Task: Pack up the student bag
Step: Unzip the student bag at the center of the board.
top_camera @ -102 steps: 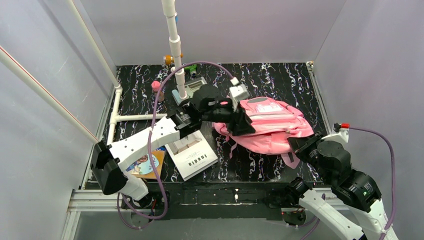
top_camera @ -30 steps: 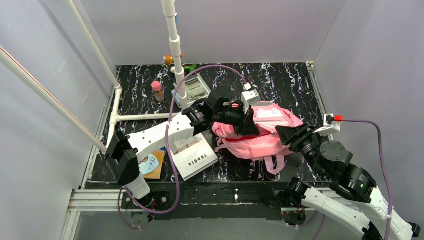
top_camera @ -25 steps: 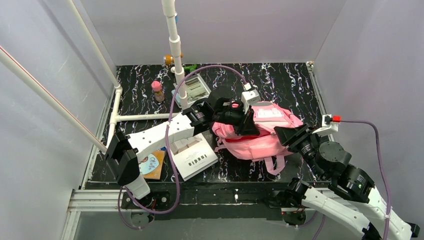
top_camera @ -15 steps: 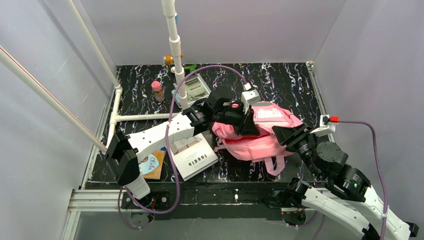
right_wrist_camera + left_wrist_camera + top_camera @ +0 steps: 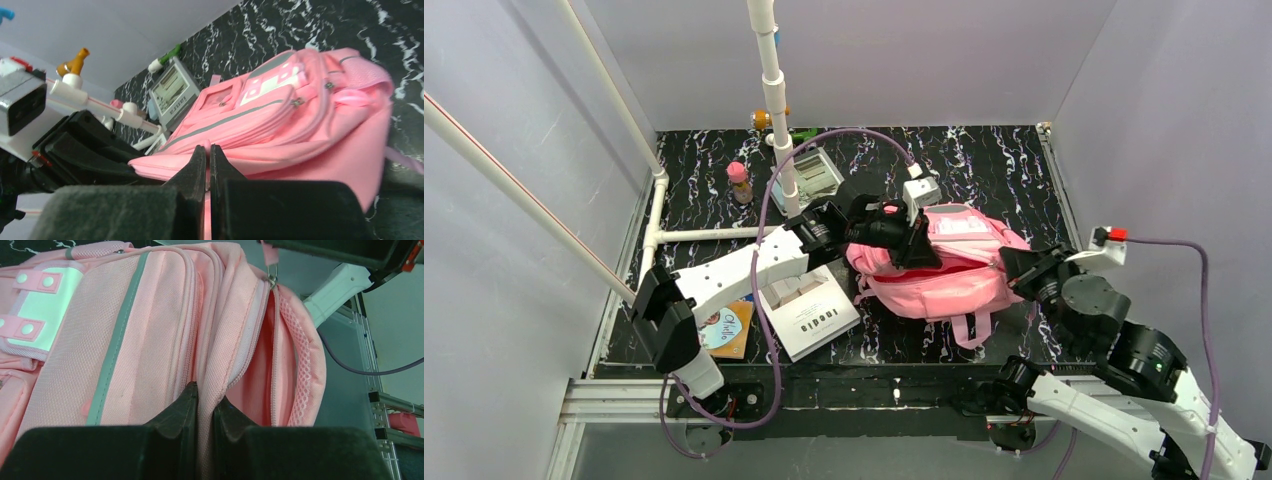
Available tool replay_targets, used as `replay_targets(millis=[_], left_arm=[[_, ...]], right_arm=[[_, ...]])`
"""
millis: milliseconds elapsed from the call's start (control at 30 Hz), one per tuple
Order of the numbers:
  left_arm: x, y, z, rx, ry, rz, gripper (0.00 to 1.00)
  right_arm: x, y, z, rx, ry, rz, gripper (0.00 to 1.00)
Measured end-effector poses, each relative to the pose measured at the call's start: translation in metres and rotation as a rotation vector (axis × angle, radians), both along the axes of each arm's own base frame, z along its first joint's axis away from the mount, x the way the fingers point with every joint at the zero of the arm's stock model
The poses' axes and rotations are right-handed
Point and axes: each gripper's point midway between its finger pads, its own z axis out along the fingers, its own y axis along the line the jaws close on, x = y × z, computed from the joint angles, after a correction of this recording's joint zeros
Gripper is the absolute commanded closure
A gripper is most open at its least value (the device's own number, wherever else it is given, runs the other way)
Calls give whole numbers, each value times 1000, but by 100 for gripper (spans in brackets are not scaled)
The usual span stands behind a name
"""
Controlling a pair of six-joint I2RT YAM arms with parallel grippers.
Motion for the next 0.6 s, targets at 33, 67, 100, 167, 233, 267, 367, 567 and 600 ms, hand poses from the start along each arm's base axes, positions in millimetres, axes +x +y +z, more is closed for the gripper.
replay_targets(millis=[33,67,100,167,233,267,367,567,600], left_arm=[[1,2,2,-5,-6,3,100],[1,4,6,-17,-18,4,100],[1,7,10,-28,-30,7,100],[-1,16,21,-56,-56,13,100],[-2,29,37,-93,-81,26,100],[-2,36,46,-114,-91,36,100],[0,55,71,-173,-110,57,100],[2,73,95,-233,-106,60,100],[3,75,97,-237,-97,62,100]], right_arm=[[-1,-7,4,-5,-5,-20,99],[-2,-14,8,-7,-13,-40,99],[-3,-18,11,-8,-22,-51,99],[-4,-25,14,-12,-39,-63,99],[-6,-33,16,-14,-55,-79,99],[-7,-37,17,-13,-65,-87,99],[-10,-47,22,12,-90,-111,99],[-11,-52,28,84,-135,-134,99],[-10,-52,26,83,-134,-139,99]])
